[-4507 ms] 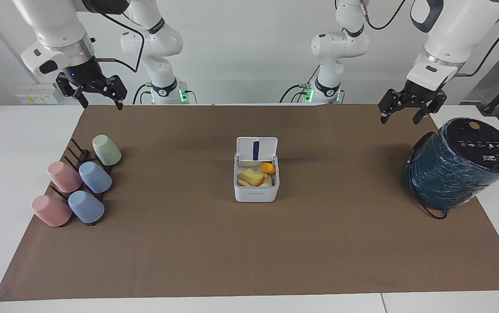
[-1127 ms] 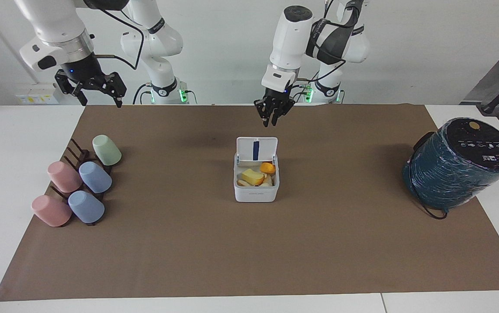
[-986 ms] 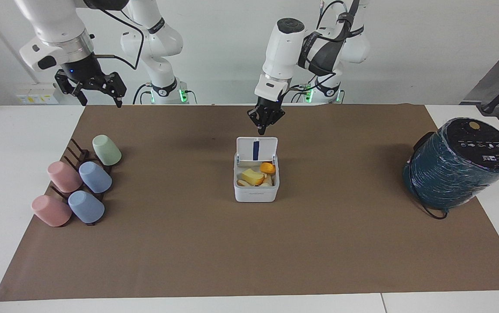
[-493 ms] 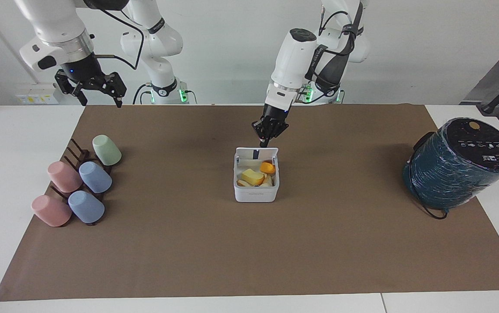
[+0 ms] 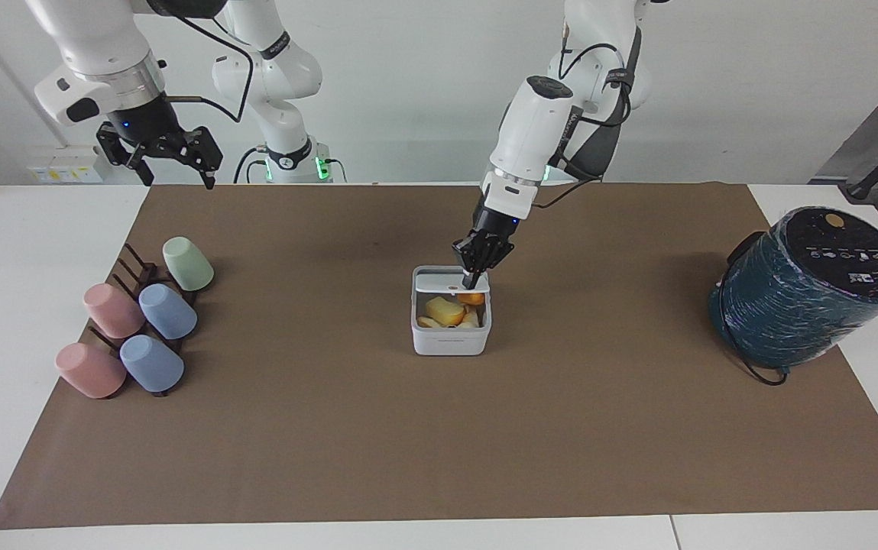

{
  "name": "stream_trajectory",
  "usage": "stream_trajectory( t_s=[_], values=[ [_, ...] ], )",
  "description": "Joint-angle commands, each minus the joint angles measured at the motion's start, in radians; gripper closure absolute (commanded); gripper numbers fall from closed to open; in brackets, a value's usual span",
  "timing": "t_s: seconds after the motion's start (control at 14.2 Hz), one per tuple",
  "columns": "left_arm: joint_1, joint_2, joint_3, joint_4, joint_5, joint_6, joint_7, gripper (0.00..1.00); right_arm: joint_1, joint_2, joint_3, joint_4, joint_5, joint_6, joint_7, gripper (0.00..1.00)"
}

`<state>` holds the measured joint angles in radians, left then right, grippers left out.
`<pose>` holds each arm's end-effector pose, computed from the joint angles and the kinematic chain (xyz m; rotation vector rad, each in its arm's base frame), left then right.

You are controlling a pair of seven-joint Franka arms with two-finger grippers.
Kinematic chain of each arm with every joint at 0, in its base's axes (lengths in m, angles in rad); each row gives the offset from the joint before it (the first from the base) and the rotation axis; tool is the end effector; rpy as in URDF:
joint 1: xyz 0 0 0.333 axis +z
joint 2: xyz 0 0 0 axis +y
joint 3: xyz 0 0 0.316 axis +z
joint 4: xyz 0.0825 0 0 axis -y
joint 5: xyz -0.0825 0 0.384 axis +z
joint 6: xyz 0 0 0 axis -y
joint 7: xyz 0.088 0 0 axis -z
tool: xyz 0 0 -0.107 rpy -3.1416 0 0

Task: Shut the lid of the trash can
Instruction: 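Push the white lid down over the bin with the left gripper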

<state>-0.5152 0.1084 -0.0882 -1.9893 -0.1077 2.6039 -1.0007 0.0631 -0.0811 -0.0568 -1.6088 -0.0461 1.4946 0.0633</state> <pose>0.5113 -0.3477 0.4656 2.6135 0.6376 0.3979 0.5212 -0.0033 0.6438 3.0973 -0.0921 -0.0492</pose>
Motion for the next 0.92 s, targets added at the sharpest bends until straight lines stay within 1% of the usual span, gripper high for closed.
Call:
stream_trajectory(
  t_s=[0.0,0.28,0.85],
  values=[
    [0.015,0.031,-0.005,0.02,-0.015,0.031,0.004,1.0,-0.006,-0.023,0.005,-0.025,0.003,0.003,-0.02,0.0],
    [-0.002,0.117,-0.005,0.023,-0.015,0.113,-0.003,1.0,-0.006,-0.023,0.005,-0.025,0.003,0.003,-0.02,0.0],
    [-0.002,0.151,-0.004,0.018,-0.014,0.116,0.007,1.0,-0.006,-0.023,0.005,-0.025,0.003,0.003,-0.02,0.0]
  ],
)
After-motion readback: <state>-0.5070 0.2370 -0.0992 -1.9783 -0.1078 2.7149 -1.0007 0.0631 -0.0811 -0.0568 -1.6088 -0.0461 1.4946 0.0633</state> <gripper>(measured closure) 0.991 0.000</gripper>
